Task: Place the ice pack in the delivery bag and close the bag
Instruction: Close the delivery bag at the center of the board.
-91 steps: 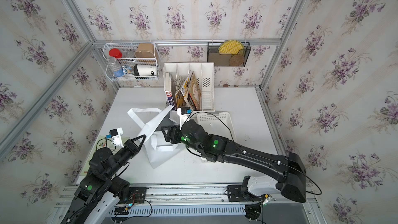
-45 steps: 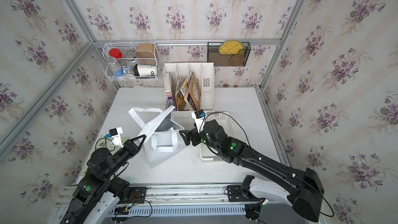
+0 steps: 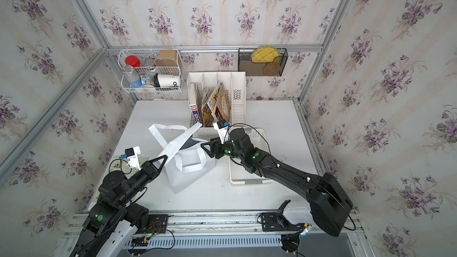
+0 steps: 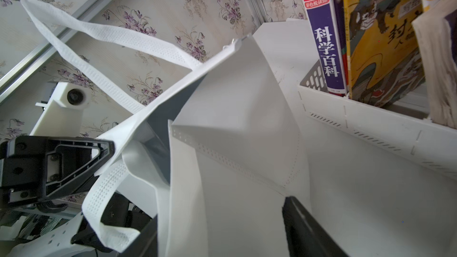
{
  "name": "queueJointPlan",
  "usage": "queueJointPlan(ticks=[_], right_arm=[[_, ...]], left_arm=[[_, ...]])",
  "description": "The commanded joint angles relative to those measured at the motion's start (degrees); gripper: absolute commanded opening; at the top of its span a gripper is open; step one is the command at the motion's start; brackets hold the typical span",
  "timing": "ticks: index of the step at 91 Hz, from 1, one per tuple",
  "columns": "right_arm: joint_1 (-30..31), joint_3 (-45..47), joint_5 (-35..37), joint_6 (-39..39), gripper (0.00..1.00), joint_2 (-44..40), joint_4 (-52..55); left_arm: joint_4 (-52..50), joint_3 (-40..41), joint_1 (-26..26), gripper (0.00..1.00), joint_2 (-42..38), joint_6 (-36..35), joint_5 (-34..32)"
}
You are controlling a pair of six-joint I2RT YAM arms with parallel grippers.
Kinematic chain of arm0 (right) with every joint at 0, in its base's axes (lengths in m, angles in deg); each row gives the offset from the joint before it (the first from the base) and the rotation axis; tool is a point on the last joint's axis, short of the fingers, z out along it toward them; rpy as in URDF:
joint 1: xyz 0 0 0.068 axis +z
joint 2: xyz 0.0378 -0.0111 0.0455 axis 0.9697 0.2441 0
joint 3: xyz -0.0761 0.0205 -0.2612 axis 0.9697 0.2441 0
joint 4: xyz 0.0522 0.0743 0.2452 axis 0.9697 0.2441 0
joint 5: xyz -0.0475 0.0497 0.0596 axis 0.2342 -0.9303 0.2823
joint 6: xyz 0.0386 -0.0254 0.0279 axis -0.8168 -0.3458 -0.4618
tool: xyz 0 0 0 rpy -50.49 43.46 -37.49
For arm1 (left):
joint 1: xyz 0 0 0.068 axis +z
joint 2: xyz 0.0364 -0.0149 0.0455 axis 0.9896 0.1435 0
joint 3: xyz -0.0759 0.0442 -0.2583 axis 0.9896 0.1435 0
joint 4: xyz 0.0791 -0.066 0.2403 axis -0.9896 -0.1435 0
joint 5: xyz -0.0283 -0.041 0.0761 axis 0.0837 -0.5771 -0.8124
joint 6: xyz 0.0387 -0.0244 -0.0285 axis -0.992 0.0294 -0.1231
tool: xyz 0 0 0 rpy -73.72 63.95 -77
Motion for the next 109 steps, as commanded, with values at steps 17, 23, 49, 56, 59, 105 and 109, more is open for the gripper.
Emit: queueJointPlan(ticks=[17, 23, 49, 56, 59, 105, 109], right_arm=[[-1.4, -5.4, -3.8, -3.8, 0.26, 7.3, -5.5], [-1.7, -5.8, -3.9, -4.5, 0.22, 8.4, -6.9], [-4.1, -12.6, -4.4, -4.8, 0.00, 12.8, -3.8], [-4.5, -14.0, -4.4, -5.0, 0.00, 13.8, -3.5], [-4.8, -14.7, -4.6, -5.2, 0.00, 14.4, -3.2], [-7.1, -14.1, -2.3, -5.7, 0.28, 18.4, -2.2], [-7.3, -13.8, -2.3, -5.9, 0.28, 18.5, -2.5]], left_arm=[[5.5, 1.6, 0.0, 0.00, 0.2, 1.6, 3.4], [5.6, 1.5, 0.0, 0.00, 0.1, 1.5, 3.6], [6.8, 1.1, 0.0, 0.00, 1.4, 0.9, 6.5], [8.1, 1.2, 0.0, 0.00, 2.3, 0.9, 9.1], [9.1, 1.2, 0.0, 0.00, 2.8, 0.8, 10.2], [6.2, 1.0, 0.0, 0.00, 4.3, -1.9, 11.8], [5.8, 1.0, 0.0, 0.00, 4.3, -2.0, 11.8]])
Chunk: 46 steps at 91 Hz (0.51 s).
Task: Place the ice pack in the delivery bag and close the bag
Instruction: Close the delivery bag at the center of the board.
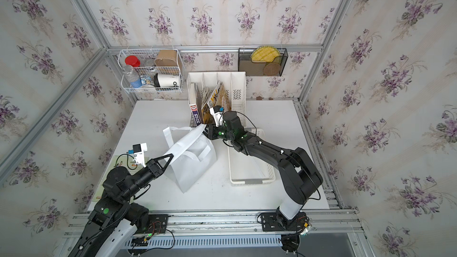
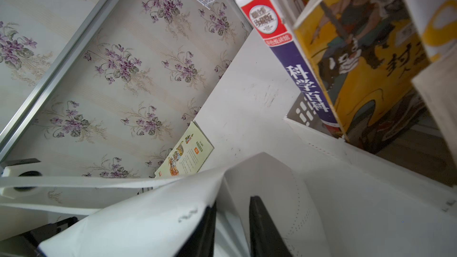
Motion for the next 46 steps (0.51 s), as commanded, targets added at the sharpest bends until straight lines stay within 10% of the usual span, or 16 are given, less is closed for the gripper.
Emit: queueJointPlan(ticks=[1, 46], right_arm=[[-0.4, 0.7, 3.2, -0.6, 0.29, 0.4, -0.9], [-0.5, 10.4, 1.2, -5.5, 0.43, -7.5, -3.9]], left_arm=[[-1.1, -0.4, -0.1, 0.00, -0.2, -1.5, 4.1], [-9.7, -2.9, -0.1, 0.00, -0.2, -5.8, -0.4]])
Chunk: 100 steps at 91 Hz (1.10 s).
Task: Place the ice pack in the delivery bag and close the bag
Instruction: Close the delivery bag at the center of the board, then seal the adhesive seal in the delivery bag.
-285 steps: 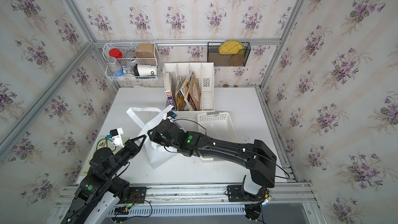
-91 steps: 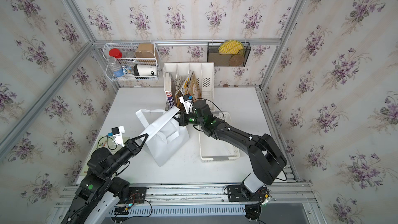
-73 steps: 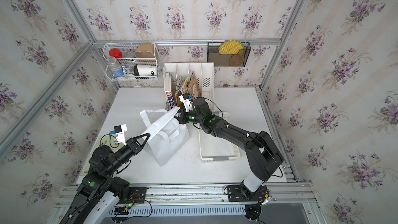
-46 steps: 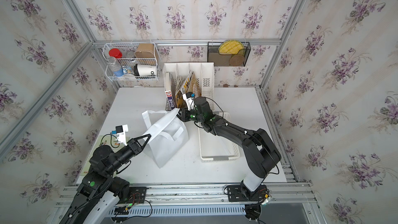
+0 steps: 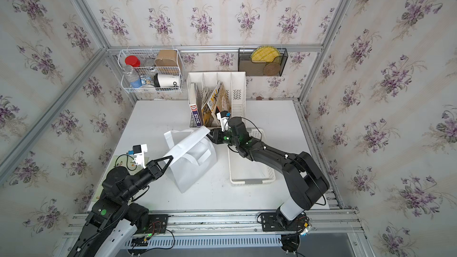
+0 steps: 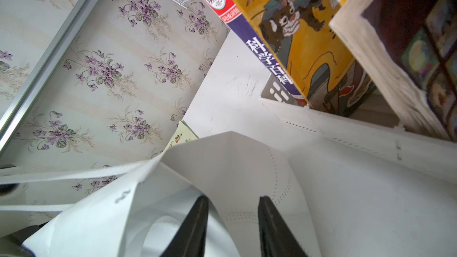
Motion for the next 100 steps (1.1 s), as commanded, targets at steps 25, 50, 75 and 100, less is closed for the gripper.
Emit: queueJointPlan(ticks=[25, 50, 75, 100], right_arm=[[0.0, 4.9, 2.8, -5.7, 0.48, -9.8, 6.3], [0.1, 7.4, 4.9, -11.1, 0.53, -21.0, 15.4], [3.4, 9.4, -1.1, -21.2, 0.63, -25.8, 3.8], [5.0, 8.9, -5.6, -29.0, 0.73, -17.9, -12.6]], left_arm=[[-6.0, -1.2, 0.0, 0.00, -0.2, -3.6, 0.1], [-7.1, -1.4, 0.0, 0.00, -0.2, -4.3, 0.0], [-7.7, -1.7, 0.0, 0.00, -0.4, -4.4, -1.4], [-8.7, -1.8, 0.0, 0.00, -0.7, -5.1, -1.0]])
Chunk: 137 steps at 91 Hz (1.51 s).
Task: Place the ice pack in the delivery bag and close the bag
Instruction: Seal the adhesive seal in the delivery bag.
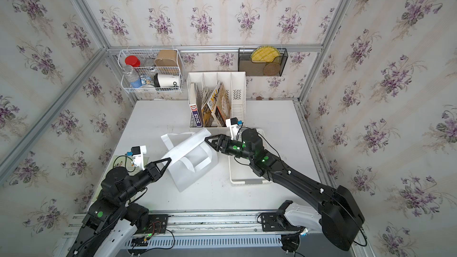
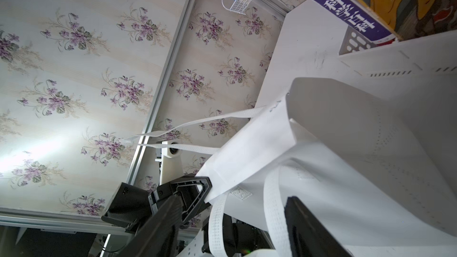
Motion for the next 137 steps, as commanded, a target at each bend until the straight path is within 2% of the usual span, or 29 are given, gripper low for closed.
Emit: queueJointPlan(ticks=[1, 26, 75, 104, 137], right_arm=[[0.5, -1.6, -2.0, -4.3, 0.73, 2.5, -9.1], [1.5, -3.0, -0.3, -5.2, 0.76, 7.3, -11.1], [2.3, -0.4, 1.9, -5.8, 0.77, 11.0, -9.8], [2.3, 0.8, 1.6, -6.0, 0.80, 11.1, -13.0], [2.5, 3.8, 3.6, -4.6, 0.82, 7.2, -7.9]], left_arm=[[-3.3, -0.4, 0.0, 0.00, -0.1, -1.6, 0.8], [-4.1, -0.4, 0.0, 0.00, -0.2, -2.4, 0.9], [-4.7, -0.5, 0.0, 0.00, 0.5, -3.2, 0.8], [-8.0, -2.0, 0.0, 0.00, 2.1, -5.9, 1.2], [-9.2, -1.7, 0.0, 0.00, 1.0, -6.5, 1.2]])
